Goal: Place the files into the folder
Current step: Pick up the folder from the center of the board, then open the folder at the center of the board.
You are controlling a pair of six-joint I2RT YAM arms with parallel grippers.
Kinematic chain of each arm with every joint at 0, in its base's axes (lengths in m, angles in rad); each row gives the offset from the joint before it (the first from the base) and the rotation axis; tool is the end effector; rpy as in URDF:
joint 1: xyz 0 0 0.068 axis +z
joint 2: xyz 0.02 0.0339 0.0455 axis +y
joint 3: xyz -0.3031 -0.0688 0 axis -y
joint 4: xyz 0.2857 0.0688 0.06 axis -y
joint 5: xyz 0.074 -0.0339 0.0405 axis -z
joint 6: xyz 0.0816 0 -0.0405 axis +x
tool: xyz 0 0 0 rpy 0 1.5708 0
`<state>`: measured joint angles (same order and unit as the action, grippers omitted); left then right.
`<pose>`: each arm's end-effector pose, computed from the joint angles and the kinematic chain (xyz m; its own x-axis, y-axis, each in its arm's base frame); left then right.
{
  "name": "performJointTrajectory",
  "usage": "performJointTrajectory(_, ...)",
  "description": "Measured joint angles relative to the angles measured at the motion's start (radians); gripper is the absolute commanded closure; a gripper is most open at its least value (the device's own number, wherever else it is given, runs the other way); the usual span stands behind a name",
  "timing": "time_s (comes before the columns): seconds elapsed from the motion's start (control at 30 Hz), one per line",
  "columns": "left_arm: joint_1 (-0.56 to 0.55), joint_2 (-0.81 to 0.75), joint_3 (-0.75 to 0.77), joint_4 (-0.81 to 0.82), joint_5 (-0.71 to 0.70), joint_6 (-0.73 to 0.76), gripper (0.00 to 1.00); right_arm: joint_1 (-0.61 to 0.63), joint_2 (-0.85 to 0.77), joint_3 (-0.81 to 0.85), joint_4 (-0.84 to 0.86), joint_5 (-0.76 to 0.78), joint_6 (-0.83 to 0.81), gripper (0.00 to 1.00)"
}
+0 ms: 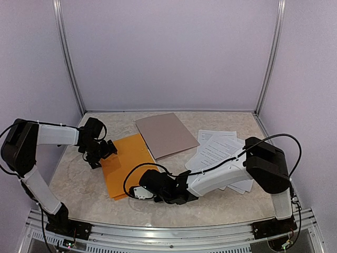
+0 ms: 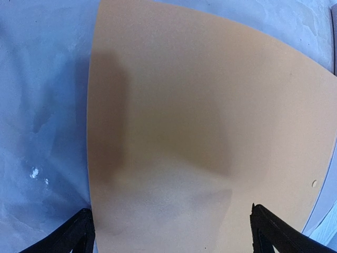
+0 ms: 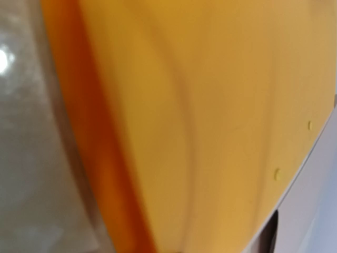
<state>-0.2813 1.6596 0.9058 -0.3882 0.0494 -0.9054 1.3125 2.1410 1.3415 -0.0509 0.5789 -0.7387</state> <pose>0.3456 -0.1041 0.1222 -0.7730 -0.5945 -0.2214 -0.5040 0.7875 -0.3548 0.1759 0.4910 0.0987 0.3409 -0.9161 -0.2109 -0.6594 -0.0732 -0.7482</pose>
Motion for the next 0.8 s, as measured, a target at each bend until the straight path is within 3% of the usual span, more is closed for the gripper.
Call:
performJointTrajectory(0.23, -0.001, -0.009, 0.0, -0.01, 0.009, 0.017, 0.01, 0.0, -0.009, -0.021, 0.021, 0.019, 0.047, 1.0)
performJointTrajectory(0.47, 0.024, -0.121, 0.004, -0.139, 0.082, 0.029, 0.01, 0.0, -0.095, -0.091, 0.027, 0.02, 0.207, 1.0)
performJointTrajectory(0.8, 0.182, -0.324, 0.118, -0.246, 0.13, 0.089, 0.01, -0.013, -0.274, -0.208, 0.052, -0.014, 0.54, 1.0)
